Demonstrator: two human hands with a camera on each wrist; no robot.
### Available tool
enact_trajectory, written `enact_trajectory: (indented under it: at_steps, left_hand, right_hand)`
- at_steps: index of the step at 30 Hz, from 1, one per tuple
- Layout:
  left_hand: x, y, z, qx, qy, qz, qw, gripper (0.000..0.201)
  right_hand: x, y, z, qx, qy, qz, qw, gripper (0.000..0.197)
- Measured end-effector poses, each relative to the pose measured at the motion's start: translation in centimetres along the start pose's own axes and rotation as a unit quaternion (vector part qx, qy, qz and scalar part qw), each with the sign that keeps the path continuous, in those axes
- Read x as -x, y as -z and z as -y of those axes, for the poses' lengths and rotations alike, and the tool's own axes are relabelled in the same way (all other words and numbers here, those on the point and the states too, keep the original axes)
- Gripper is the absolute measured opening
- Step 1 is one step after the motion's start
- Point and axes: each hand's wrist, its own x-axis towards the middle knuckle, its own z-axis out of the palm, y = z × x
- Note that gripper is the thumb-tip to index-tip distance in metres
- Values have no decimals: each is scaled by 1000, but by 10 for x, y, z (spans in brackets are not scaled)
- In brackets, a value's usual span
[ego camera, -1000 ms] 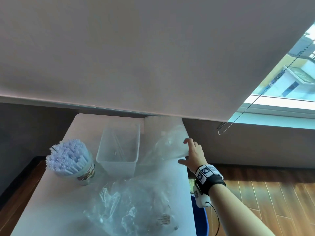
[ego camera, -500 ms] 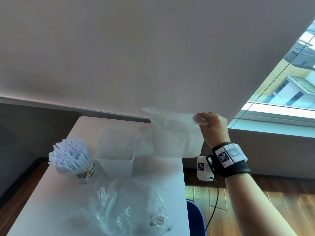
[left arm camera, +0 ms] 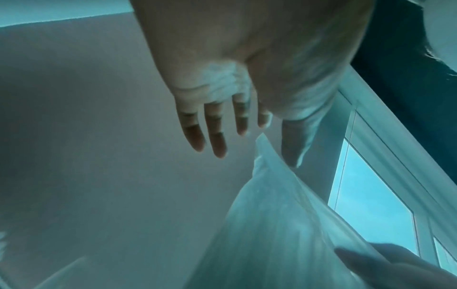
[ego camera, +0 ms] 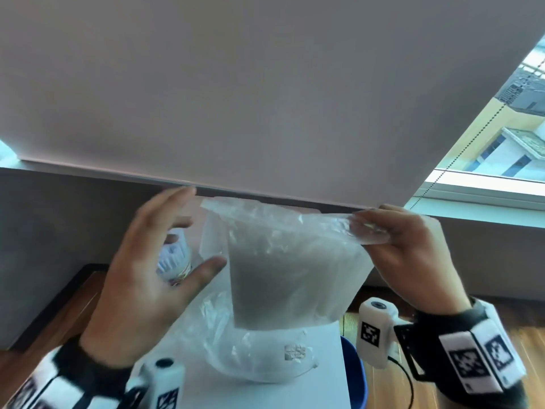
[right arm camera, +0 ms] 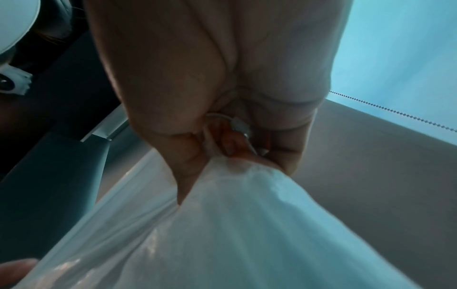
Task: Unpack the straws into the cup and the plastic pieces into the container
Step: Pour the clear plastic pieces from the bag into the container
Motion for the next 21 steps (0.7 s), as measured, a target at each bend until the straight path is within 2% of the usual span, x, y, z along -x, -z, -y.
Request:
enact_trajectory:
  at_steps: [3, 5, 8, 11, 13, 17, 19, 21]
  left_hand:
    - [-9, 12, -1, -2, -52, -45, 998, 33]
    - [-3, 24, 8, 1, -53, -53, 997, 22]
    - [9, 37, 27, -3, -32, -45, 998, 22]
    - [18, 29, 56, -42, -2, -19, 999, 32]
    - [24, 23, 73, -63, 17, 6, 998, 34]
    - [30, 22, 87, -105, 48, 5, 993, 4]
    - [28, 22, 86, -132, 42, 0, 990, 6]
    - [21, 18, 80, -154, 25, -10, 988, 13]
  right_hand:
    - [9, -21, 14, -37, -2, 6, 999, 10]
    - [15, -33, 19, -44, 7, 16, 999, 7]
    - [22, -55, 18, -39, 0, 78, 996, 10]
    - [31, -79, 1, -32, -80, 172, 981, 27]
    - [37, -90, -10, -49, -132, 206, 968, 34]
    - [46, -91, -22, -89, -165, 126, 974, 22]
    - [46, -87, -23, -113, -164, 102, 975, 16]
    - [49, -85, -25, -123, -165, 100, 974, 19]
